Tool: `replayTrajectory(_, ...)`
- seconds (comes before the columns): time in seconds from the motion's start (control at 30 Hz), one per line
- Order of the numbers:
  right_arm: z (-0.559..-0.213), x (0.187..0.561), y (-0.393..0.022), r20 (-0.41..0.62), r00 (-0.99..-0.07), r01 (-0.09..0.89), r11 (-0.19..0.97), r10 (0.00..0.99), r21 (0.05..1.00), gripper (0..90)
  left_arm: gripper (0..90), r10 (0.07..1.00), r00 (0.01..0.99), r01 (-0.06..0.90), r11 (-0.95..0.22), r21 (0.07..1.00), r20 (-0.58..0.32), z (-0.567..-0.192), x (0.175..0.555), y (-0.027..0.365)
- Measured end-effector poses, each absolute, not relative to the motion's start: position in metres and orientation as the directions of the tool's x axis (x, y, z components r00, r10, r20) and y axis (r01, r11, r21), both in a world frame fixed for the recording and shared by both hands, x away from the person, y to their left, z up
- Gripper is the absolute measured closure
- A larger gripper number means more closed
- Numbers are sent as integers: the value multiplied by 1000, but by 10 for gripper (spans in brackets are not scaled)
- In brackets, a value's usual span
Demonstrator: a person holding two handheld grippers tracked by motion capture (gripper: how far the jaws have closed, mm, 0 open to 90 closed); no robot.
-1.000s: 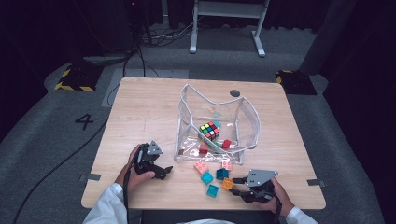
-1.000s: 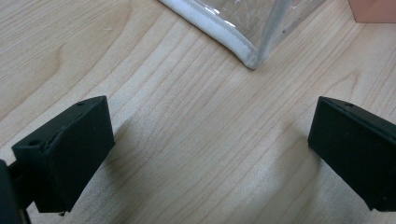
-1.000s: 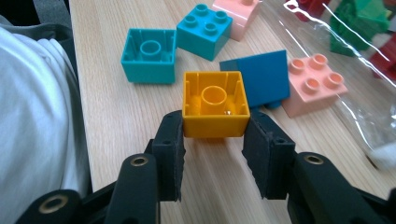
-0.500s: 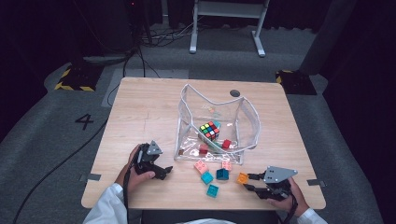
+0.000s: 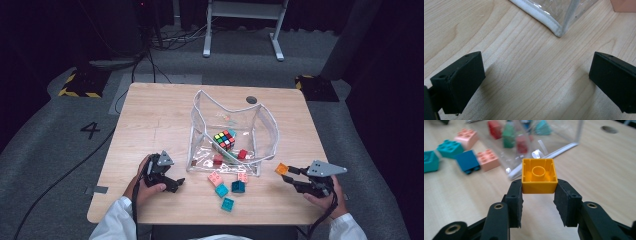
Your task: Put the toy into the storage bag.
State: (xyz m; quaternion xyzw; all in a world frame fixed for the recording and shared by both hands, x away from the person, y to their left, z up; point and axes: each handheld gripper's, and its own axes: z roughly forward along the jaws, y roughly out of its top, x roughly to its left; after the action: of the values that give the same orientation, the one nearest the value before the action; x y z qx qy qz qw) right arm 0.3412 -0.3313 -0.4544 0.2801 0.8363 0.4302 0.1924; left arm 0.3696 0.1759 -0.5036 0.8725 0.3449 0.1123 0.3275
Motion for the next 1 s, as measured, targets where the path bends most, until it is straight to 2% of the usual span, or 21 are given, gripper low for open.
replayTrajectory(0.53, -400, 389, -344, -76, -714, 262, 366, 697, 893, 595, 3, 675, 737, 528, -548, 649, -30, -504, 370, 176)
replayTrajectory(1.0, -353, 422, -329, -115, -713, 213, 370, 691, 904, 595, 3, 675, 737, 529, -547, 649, -31, -504, 370, 176)
